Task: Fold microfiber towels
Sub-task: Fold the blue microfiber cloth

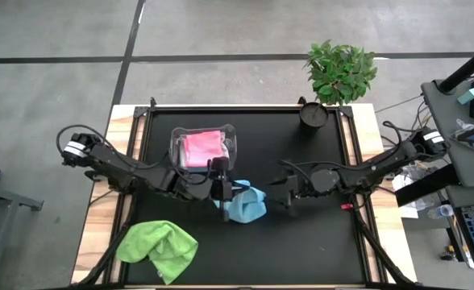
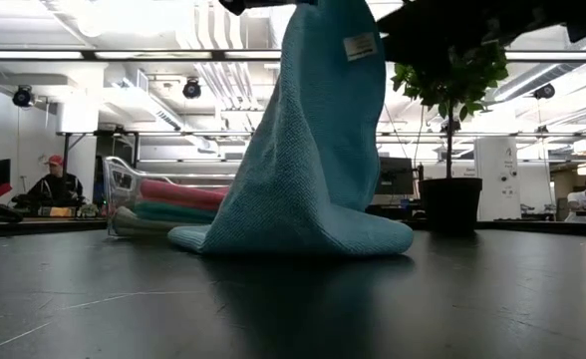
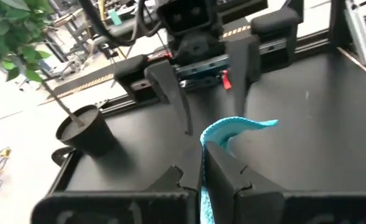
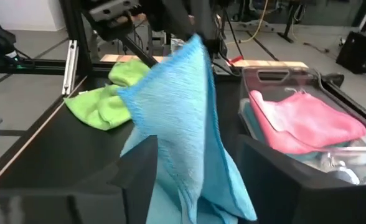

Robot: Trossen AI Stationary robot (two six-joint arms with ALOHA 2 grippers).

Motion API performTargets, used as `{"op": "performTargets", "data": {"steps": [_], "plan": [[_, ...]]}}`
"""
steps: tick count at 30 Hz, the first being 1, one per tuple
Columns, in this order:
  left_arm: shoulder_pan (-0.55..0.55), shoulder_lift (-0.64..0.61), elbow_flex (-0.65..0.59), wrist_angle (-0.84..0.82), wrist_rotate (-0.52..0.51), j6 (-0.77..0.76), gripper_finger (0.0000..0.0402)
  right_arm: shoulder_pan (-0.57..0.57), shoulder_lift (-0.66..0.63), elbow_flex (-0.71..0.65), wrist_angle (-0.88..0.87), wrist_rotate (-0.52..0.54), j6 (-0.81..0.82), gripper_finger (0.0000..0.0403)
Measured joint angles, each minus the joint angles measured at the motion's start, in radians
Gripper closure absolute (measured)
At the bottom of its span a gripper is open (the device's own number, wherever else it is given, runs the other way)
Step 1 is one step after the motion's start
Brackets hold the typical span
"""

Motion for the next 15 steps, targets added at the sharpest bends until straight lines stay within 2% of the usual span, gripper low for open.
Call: {"op": "performTargets", "data": {"steps": [7, 11, 15], "plan": [[0.007, 0.000, 0.000, 0.001, -0.046, -0.001, 0.0402, 0.038, -0.001, 0.024, 0.000, 0.013, -0.063, 0.0180], [0.008, 0.000, 0.000, 0.009, -0.046, -0.001, 0.0402, 0.037, 0.032, 0.034, 0.006, 0.147, -0.052, 0.0179], [0.008, 0.000, 0.000, 0.029, -0.047, -0.001, 0.0402, 0.037, 0.115, 0.041, 0.106, 0.169, -0.103, 0.0189]]}}
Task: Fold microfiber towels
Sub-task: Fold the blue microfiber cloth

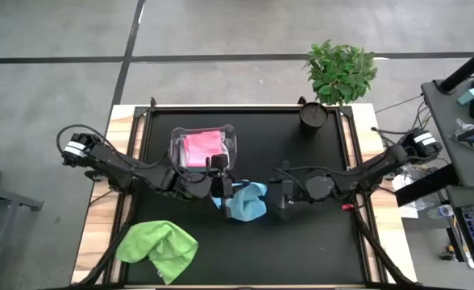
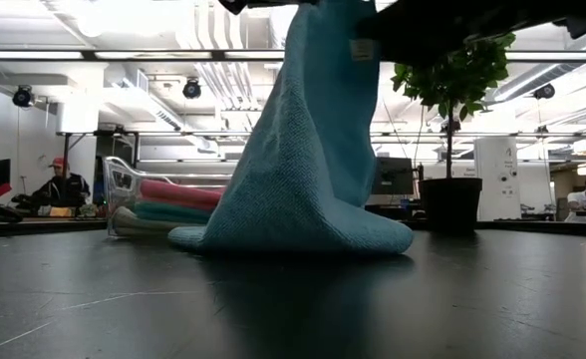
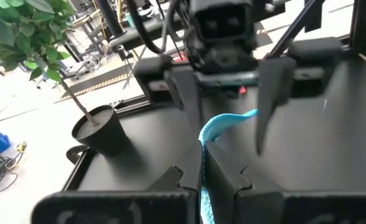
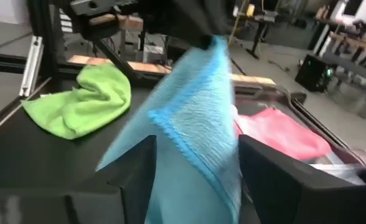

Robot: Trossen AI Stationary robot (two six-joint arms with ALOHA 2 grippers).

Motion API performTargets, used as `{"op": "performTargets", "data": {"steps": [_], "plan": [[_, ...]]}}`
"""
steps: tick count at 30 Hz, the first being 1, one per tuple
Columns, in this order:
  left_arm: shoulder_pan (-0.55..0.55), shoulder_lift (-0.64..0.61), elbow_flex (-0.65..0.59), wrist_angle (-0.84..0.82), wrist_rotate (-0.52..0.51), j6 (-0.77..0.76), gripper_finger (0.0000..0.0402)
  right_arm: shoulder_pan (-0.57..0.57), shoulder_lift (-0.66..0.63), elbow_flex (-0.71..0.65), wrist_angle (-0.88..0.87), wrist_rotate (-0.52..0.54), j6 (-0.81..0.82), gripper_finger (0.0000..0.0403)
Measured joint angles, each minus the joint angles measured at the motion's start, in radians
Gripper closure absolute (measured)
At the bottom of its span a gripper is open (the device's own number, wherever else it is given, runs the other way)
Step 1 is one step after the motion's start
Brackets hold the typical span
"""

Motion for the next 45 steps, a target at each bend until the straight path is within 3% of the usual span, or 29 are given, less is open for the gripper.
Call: {"op": "performTargets", "data": {"steps": [3, 8, 10, 15, 20, 26, 29, 35, 41, 45], "plan": [[0.000, 0.000, 0.000, 0.014, 0.000, 0.001, 0.0402, 0.000, 0.053, 0.027, 0.022, 0.000, -0.033, 0.0229], [0.002, 0.000, 0.000, 0.024, 0.000, 0.001, 0.0402, 0.002, 0.083, 0.097, -0.051, 0.000, -0.084, 0.0366], [0.002, 0.000, 0.000, 0.023, 0.001, 0.000, 0.0401, 0.007, 0.078, 0.117, -0.131, 0.001, -0.088, 0.0382], [0.002, 0.001, 0.000, 0.023, 0.018, 0.000, 0.0402, 0.038, 0.033, 0.150, -0.326, 0.001, -0.056, 0.0394], [0.002, 0.001, -0.006, 0.022, 0.105, -0.003, 0.0401, 0.096, -0.038, 0.151, -0.529, -0.019, 0.011, 0.0394], [0.002, 0.001, -0.033, 0.023, 0.246, -0.003, 0.0377, 0.154, -0.091, 0.146, -0.879, -0.332, 0.168, 0.0394], [0.004, 0.001, -0.050, 0.022, 0.255, -0.027, 0.0366, 0.195, -0.083, 0.144, -1.016, -0.377, 0.252, 0.0394], [0.030, 0.006, -0.066, 0.024, 0.257, -0.104, 0.0326, 0.276, -0.043, 0.142, -1.079, -0.431, 0.311, 0.0394], [0.051, 0.127, -0.055, 0.147, 0.260, -0.097, 0.0287, 0.337, -0.030, 0.142, -1.109, -0.425, 0.432, 0.0394], [0.095, 0.203, -0.042, 0.119, 0.259, -0.105, 0.0281, 0.377, -0.027, 0.141, -1.122, -0.428, 0.526, 0.0394]]}}
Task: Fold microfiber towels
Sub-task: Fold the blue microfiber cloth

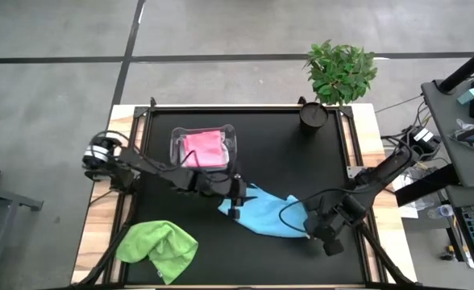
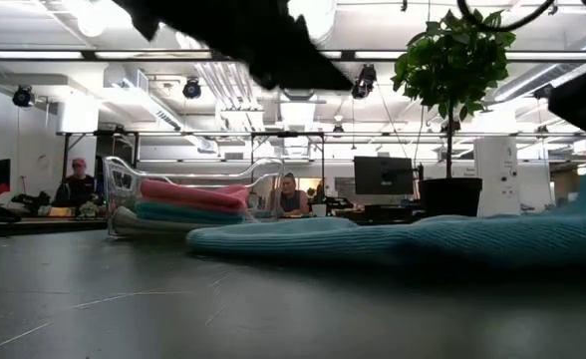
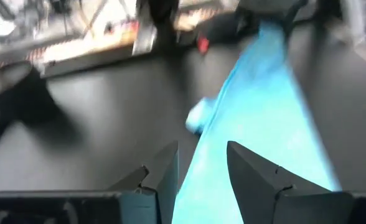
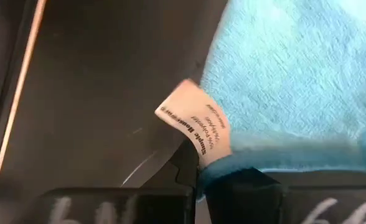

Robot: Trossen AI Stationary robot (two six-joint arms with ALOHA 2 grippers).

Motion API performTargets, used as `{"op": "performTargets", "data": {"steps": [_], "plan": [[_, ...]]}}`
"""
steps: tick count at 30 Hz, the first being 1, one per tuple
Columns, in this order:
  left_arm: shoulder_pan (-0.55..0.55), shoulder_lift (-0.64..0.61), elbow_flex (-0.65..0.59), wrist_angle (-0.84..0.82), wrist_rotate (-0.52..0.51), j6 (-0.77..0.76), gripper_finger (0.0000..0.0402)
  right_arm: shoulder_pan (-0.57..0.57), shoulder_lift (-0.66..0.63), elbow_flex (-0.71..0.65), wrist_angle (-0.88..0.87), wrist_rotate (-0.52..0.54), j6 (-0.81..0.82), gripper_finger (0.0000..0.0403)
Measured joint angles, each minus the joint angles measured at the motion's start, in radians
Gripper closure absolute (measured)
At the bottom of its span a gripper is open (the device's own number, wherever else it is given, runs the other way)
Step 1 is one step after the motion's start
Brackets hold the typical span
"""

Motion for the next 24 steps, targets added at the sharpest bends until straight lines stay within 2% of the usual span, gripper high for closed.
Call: {"op": "performTargets", "data": {"steps": [3, 8, 11, 18, 21, 24], "plan": [[0.030, 0.047, 0.005, -0.025, 0.011, 0.000, 0.0280, 0.026, 0.000, -0.002, 0.000, 0.001, 0.040, 0.0394], [0.087, 0.140, 0.033, -0.029, 0.106, 0.000, 0.0277, 0.038, 0.000, -0.002, -0.001, 0.011, 0.063, 0.0394], [0.113, 0.186, 0.057, -0.041, 0.106, 0.000, 0.0257, 0.038, 0.000, -0.003, 0.002, 0.028, 0.065, 0.0394], [0.131, 0.282, 0.123, -0.122, 0.093, 0.003, 0.0184, 0.038, 0.000, -0.003, 0.005, 0.035, 0.066, 0.0394], [0.132, 0.300, 0.133, -0.166, 0.092, 0.002, 0.0178, 0.038, 0.000, -0.003, 0.006, 0.035, 0.065, 0.0394], [0.130, 0.302, 0.132, -0.184, 0.091, 0.005, 0.0189, 0.038, 0.000, -0.003, 0.006, 0.035, 0.064, 0.0394]]}}
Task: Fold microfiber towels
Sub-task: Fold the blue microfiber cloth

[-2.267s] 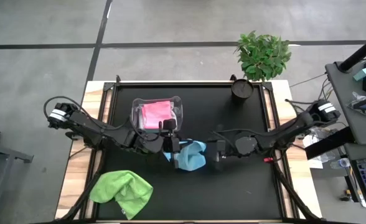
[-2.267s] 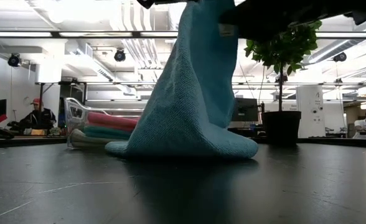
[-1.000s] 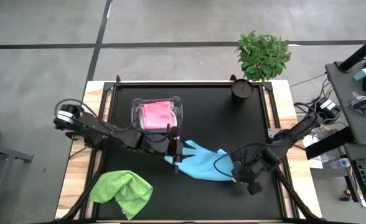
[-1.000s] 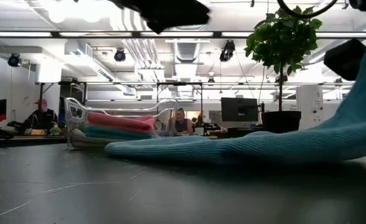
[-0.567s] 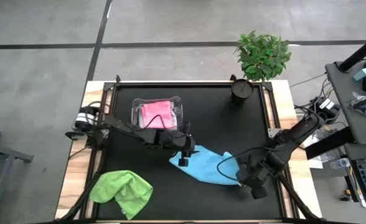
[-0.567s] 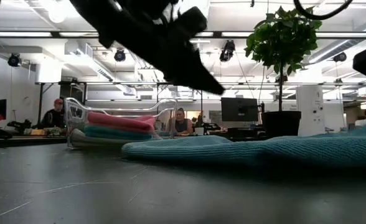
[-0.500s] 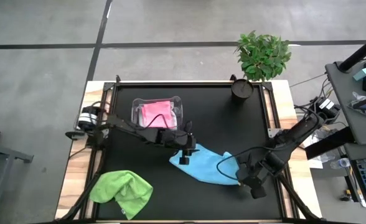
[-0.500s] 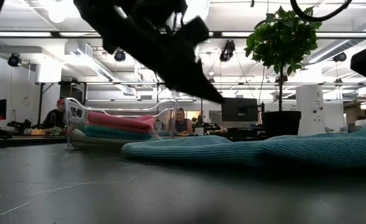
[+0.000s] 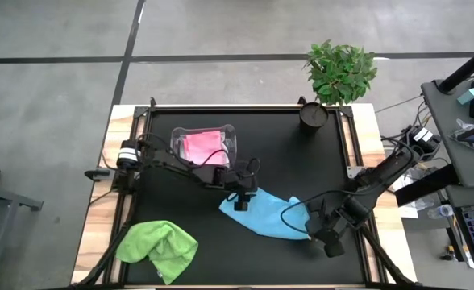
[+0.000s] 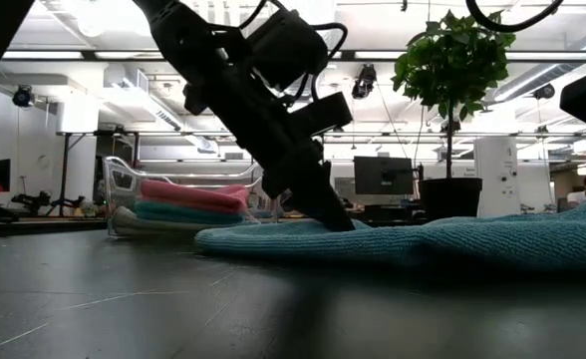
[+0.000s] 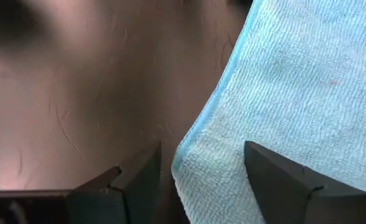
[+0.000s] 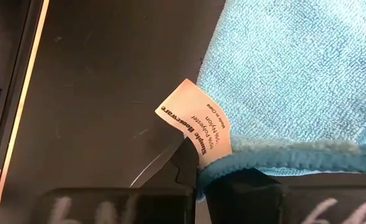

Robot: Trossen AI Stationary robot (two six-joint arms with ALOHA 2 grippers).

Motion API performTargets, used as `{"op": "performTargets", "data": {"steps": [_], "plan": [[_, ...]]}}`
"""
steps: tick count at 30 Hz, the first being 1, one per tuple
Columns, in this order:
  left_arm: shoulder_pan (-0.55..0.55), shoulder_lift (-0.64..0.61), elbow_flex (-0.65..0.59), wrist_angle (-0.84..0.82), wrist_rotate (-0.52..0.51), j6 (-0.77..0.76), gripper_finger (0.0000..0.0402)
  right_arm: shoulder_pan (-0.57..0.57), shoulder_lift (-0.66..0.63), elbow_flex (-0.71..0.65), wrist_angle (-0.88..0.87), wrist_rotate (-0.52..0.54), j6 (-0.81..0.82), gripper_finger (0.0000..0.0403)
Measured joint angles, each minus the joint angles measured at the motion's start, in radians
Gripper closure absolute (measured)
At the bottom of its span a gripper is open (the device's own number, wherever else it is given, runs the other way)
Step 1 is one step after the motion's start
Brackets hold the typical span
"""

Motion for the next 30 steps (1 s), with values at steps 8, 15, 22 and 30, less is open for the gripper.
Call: {"op": "performTargets", "data": {"steps": [8, 15, 22, 30], "plan": [[-0.004, 0.004, -0.003, -0.011, -0.001, 0.005, 0.0290, 0.000, 0.000, 0.000, 0.000, 0.003, 0.001, 0.0394], [-0.021, -0.040, 0.005, -0.089, -0.047, 0.023, 0.0394, 0.000, 0.000, -0.001, 0.000, 0.028, 0.001, 0.0394], [-0.135, -0.143, 0.007, -0.195, -0.209, 0.053, 0.0389, 0.000, -0.001, -0.002, 0.003, 0.053, 0.010, 0.0394], [-0.269, -0.134, -0.004, -0.196, -0.203, -0.092, 0.0389, 0.000, 0.000, -0.008, 0.000, 0.054, 0.080, 0.0394]]}}
